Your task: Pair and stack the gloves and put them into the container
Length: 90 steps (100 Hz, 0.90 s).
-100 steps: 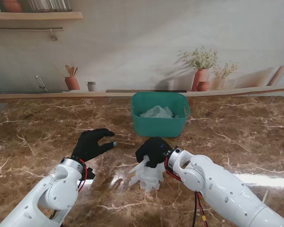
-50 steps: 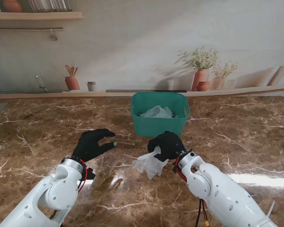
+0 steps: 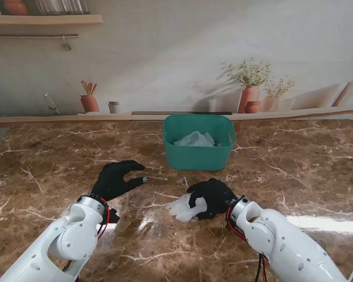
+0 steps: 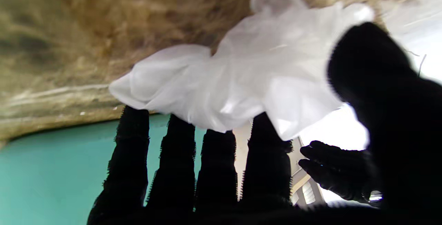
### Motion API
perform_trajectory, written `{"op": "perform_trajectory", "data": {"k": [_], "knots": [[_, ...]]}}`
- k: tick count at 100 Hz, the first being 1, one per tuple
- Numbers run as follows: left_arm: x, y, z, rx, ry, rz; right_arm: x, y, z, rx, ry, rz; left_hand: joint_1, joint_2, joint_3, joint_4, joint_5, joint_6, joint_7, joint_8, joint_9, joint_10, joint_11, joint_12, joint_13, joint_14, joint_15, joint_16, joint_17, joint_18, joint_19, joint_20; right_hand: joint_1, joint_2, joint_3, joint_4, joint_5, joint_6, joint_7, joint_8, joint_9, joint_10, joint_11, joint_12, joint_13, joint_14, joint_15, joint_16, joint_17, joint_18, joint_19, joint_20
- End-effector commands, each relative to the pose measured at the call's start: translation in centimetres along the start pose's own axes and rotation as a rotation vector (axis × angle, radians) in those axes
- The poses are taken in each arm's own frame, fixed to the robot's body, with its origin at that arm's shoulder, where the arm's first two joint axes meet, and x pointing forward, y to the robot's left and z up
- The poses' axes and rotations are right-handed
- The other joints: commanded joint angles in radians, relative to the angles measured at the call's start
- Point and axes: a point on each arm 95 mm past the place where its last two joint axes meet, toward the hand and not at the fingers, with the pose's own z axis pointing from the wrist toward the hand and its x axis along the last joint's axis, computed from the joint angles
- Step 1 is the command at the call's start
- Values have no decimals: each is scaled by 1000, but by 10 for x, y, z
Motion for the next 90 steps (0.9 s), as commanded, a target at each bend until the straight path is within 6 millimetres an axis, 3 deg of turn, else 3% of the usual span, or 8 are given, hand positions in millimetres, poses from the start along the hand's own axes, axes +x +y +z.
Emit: {"op": "perform_trajectory", "data": {"k": [1,18,30,36,44,53,61,90], "knots": [[0,2,-1,-5,1,0,2,-6,-5,19,-3,13,9,32,-27,33,26,-26,12,7,8,-27,-23,-10,30,-42,-33,-12,-4,-20,-27,-4,-89,29,-25,44,-8,16,-47,27,-49,9,-23,-31,-44,26,-35,-37,-30,27,-39,-24],[-1,2,0,-9,2,4,9,-4,-5,25,-1,91,7,32,-26,33,25,-26,12,7,6,-27,-23,-11,28,-41,-35,-13,-4,-20,-26,-1,-213,182,-117,44,-18,26,-94,5,-70,28,-43,-81,-47,74,-63,-78,-16,51,-61,-37],[-1,2,0,-12,2,3,16,-3,-2,-13,-19,166,7,33,-28,33,24,-24,11,7,6,-24,-23,-11,28,-41,-35,-13,-5,-21,-28,-2,-141,494,-481,136,70,8,-43,-24,-37,19,-29,-103,-17,77,-55,-94,18,51,-34,-50],[-1,2,0,-13,3,2,18,-2,0,-22,-22,145,7,34,-29,33,24,-25,11,7,5,-25,-24,-11,27,-41,-35,-13,-4,-21,-29,-1,-51,427,-467,155,119,-11,-11,-17,-17,12,-19,-102,1,67,-50,-94,31,46,-26,-50],[-1,3,0,-13,3,1,19,-1,2,-13,-9,89,8,34,-30,33,25,-24,11,7,6,-25,-23,-11,28,-40,-34,-12,-4,-21,-29,-1,130,207,-351,15,22,-71,214,-243,-18,16,-6,-110,9,61,-47,-102,36,41,-16,-75],[-1,3,0,-13,3,0,19,-2,3,6,8,24,8,36,-33,33,27,-23,11,7,6,-26,-23,-10,28,-41,-33,-12,-4,-21,-30,-1,137,-9,-74,-93,-15,-48,152,-189,-21,33,-3,-114,20,72,-44,-106,48,51,-13,-91],[-1,3,-1,-12,4,1,19,-3,2,26,12,1,10,35,-33,33,28,-22,11,7,8,-24,-22,-10,29,-39,-32,-12,-5,-20,-32,-1,152,-66,25,41,-56,-4,-66,3,-44,44,-9,-120,22,86,-42,-108,54,58,-11,-105],[0,4,-1,-14,6,-4,19,-9,4,103,40,-103,10,37,-39,34,29,-23,11,7,9,-26,-23,-11,28,-40,-33,-13,-5,-21,-42,-5,295,-71,56,64,-239,36,-166,41,133,-14,127,-7,373,14,146,53,329,8,244,-60]]}}
